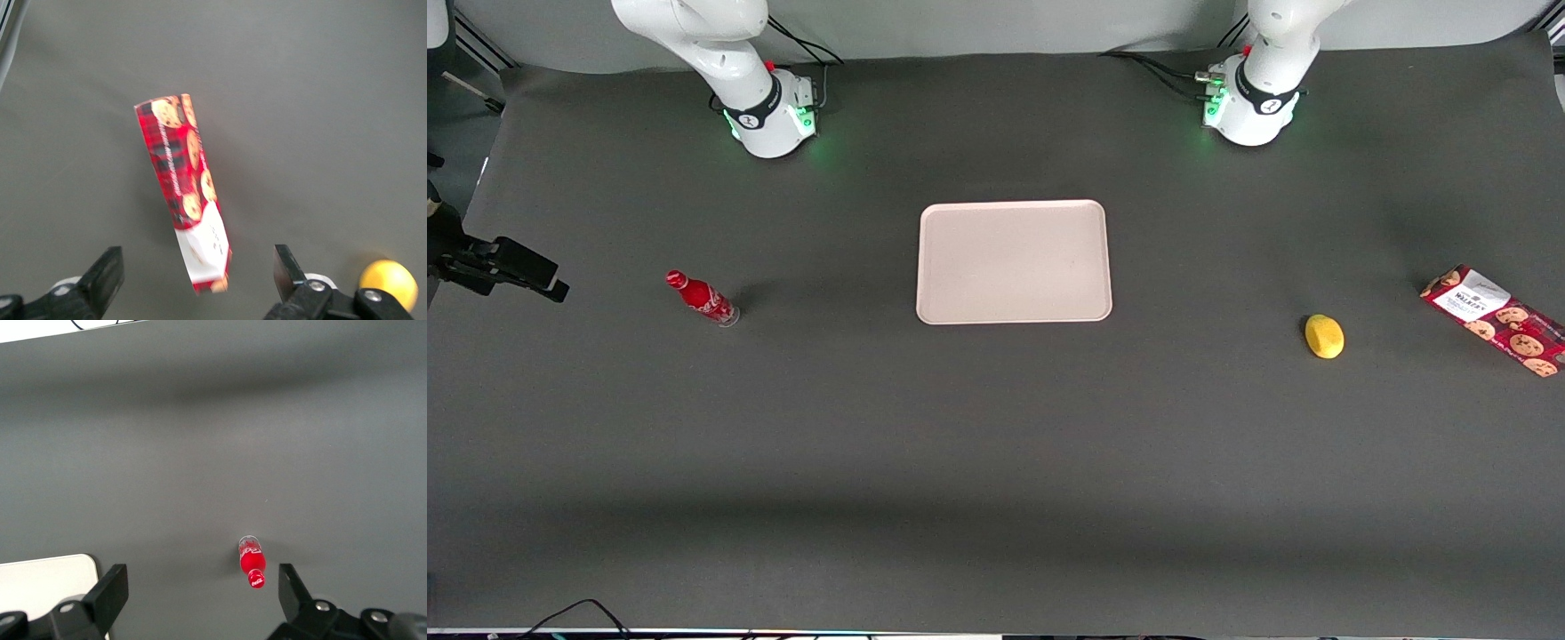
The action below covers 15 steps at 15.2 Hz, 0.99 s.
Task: Place red cookie box on tray
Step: 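Lift the gripped shortbread box upright off the table with the left gripper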
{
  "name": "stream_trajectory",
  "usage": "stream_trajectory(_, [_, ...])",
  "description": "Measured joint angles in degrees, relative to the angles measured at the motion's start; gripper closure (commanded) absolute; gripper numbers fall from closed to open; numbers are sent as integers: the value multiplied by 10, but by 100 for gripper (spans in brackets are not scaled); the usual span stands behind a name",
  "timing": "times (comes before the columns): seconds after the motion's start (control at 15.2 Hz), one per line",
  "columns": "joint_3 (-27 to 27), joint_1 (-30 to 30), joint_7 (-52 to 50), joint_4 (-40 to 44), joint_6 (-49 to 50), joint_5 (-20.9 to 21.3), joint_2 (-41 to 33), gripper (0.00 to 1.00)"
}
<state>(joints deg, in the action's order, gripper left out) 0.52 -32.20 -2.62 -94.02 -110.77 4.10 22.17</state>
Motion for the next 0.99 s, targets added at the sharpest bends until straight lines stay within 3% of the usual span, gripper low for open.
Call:
stream_trajectory(0.4, [-1, -23, -1, -2, -73, 0, 87, 0])
stream_trajectory(0.99, [-1, -45, -2, -75, -178, -2, 103, 0])
